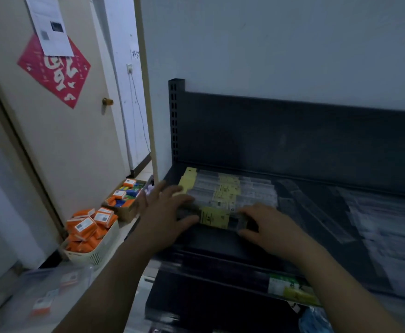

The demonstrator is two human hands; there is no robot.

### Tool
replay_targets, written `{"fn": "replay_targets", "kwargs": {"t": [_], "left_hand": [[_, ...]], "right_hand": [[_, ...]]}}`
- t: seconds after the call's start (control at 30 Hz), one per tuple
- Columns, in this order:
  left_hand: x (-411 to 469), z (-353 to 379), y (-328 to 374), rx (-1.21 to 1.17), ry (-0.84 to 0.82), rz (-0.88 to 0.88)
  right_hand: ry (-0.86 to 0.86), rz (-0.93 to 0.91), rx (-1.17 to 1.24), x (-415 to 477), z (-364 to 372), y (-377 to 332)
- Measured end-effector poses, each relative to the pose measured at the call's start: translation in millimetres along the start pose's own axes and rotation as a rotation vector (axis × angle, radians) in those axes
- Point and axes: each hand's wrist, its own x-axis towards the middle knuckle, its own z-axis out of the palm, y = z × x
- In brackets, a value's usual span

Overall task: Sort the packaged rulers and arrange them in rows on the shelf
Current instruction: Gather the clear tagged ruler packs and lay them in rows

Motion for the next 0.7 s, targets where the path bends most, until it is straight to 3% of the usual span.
{"fn": "replay_targets", "kwargs": {"t": [0.23,0.33,0.43,0.57,0.7], "left_hand": [[23,-3,5,0.06,-0.051,0.058],[40,0,12,0.159,-0.109,0.08],[44,10,11,0.289,-0.254,0.112],[33,17,9,0.262,-0.488,0.128],[27,5,7,0.25,-0.587,0.14]], "right_hand": [[0.101,0.123,0.203,7,-6,18],[0.117,0.136,0.024,21,-8,22],[0.0,0.193,-0.111,23,11,21],[-0.188,0.186,-0.046,9,24,20],[-0.284,0.15,-0.067,-4,17,17]]}}
